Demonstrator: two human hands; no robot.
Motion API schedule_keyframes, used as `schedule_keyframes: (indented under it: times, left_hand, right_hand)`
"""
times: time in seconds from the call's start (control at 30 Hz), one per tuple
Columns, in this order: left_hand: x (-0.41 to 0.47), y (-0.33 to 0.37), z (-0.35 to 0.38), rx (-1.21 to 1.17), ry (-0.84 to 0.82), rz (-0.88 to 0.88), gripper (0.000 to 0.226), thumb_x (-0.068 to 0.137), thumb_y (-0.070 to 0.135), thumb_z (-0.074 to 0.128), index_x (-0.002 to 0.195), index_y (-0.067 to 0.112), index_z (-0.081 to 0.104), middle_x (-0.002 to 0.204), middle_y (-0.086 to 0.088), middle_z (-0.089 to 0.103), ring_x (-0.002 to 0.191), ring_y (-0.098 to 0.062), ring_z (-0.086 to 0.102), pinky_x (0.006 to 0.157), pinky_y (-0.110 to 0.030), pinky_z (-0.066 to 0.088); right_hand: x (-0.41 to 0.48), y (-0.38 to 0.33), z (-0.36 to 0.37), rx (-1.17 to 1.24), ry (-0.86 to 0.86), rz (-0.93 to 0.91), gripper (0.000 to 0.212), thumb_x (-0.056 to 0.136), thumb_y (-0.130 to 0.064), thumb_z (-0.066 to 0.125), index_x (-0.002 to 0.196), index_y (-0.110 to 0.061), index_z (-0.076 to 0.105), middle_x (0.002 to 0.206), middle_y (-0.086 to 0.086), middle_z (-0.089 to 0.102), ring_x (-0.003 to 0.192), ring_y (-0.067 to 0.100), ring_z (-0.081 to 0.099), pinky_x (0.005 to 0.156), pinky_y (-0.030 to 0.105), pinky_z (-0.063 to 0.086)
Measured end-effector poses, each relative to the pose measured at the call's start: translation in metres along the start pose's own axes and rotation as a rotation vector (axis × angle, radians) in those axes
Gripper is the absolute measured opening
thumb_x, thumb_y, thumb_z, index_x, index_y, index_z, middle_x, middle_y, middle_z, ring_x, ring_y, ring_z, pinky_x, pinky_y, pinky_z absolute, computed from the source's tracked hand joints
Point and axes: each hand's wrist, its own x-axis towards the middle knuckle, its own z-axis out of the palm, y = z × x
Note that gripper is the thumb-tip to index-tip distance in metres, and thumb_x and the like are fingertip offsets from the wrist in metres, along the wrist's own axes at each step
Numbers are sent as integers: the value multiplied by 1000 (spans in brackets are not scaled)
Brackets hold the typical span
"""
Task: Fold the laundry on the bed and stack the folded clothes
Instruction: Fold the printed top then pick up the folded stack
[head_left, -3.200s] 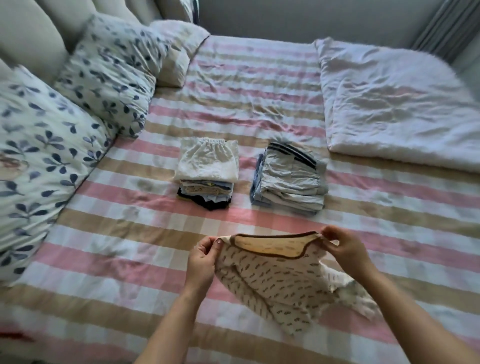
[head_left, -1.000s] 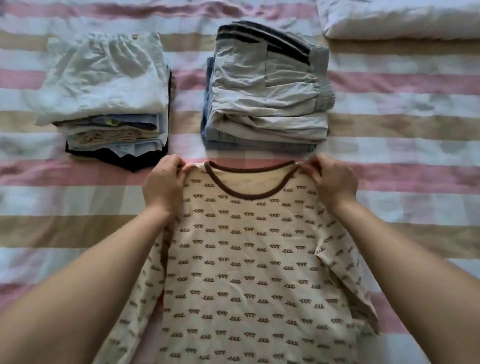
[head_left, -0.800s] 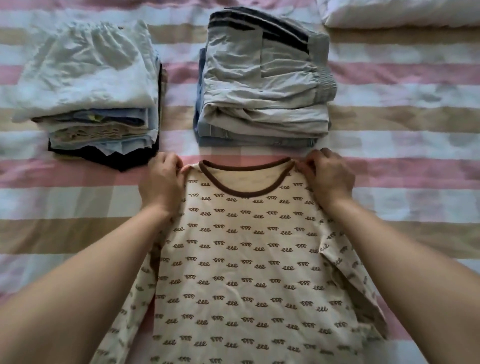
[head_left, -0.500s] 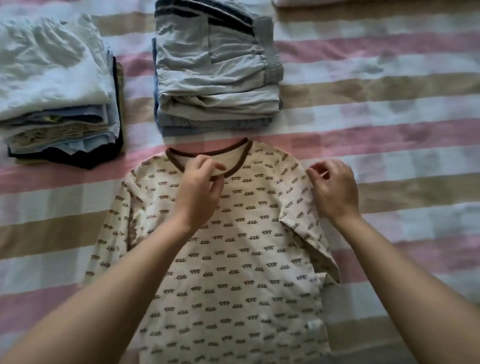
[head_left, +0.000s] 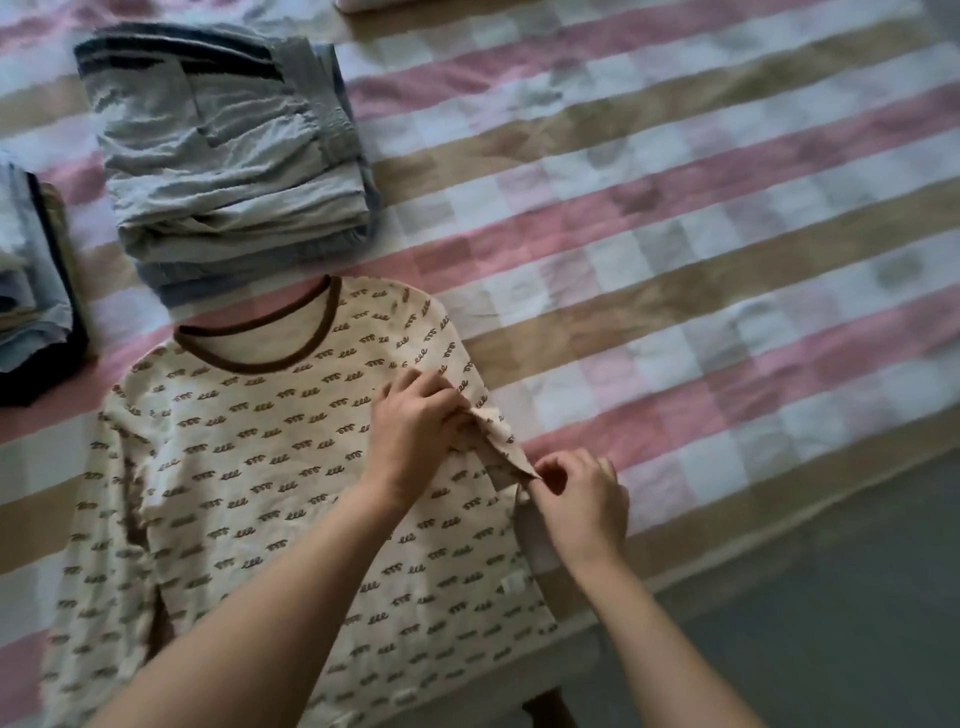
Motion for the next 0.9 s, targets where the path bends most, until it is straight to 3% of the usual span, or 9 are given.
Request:
schedule_keyframes:
  times: [0.13,0.3,0.4,0.5,0.6,0.67,0.73,0.83,0.9]
  left_hand:
    - [5,3,-18,-60,107,21,5,71,10,75,75,8,73,75,-4,67,76,-29,59,71,-45,46]
    - [11,-3,-39,21,86,113,7,68,14,75,72,9,72,73,-3,66,75,-26,60,73,-43,43]
    - [1,-18,-38,170,-115,163,10,66,16,80,73,13,74,75,-2,68,79,-27,63,77,-45,46]
    - [-11,-29,-27,248,-288,89,17,79,14,70,95,18,74,98,-2,68,102,-29,57,90,-46,41]
    - [-19,-34,-21,207,-281,69,20,82,8,66,100,14,72,103,-6,66,102,-33,55,84,-47,46]
    - [-18,-33,-20,116,-176,58,20,76,-1,68,93,8,73,95,-10,66,91,-36,57,74,-51,49]
    - [-8,-29,-22,67,-14,53,22,74,-7,64,92,4,71,91,-13,65,86,-37,57,71,-50,50]
    - [19,-19,-23,123,128,99,26,75,-8,62,98,3,69,98,-15,66,90,-40,56,76,-46,48]
    - [40,-14,-18,180,63,123,40,71,-13,65,106,6,68,107,-14,65,100,-41,55,84,-48,44]
  right_hand:
    - [7,-9,-27,305,41,-37,6,84,-13,63,90,-14,64,84,2,69,79,22,63,73,45,52]
    - [13,-27,-52,222,405,-494,8,74,-4,68,81,-7,66,72,2,66,65,19,59,59,33,51]
    - [-3,-17,-27,158,300,-597,11,71,-3,71,81,-7,69,73,3,67,65,17,62,58,30,54]
    - [-22,2,5,13,151,-585,25,63,-8,82,86,-12,72,83,0,71,75,17,66,66,32,55]
    - [-27,12,16,-24,104,-558,26,66,-14,82,90,-11,73,89,2,70,82,21,65,74,35,53]
    - [-24,13,12,101,175,-509,19,80,-18,67,95,-7,71,93,5,68,88,21,62,81,27,47]
    - [-14,16,2,191,300,-320,28,87,-24,55,103,-6,68,100,8,64,95,19,52,79,23,40]
    - [5,29,-10,160,337,118,38,84,-28,65,115,-8,59,114,15,54,102,28,44,75,29,32]
    - [11,36,-13,66,240,275,43,79,-32,69,114,-11,57,119,15,50,106,32,43,77,34,34]
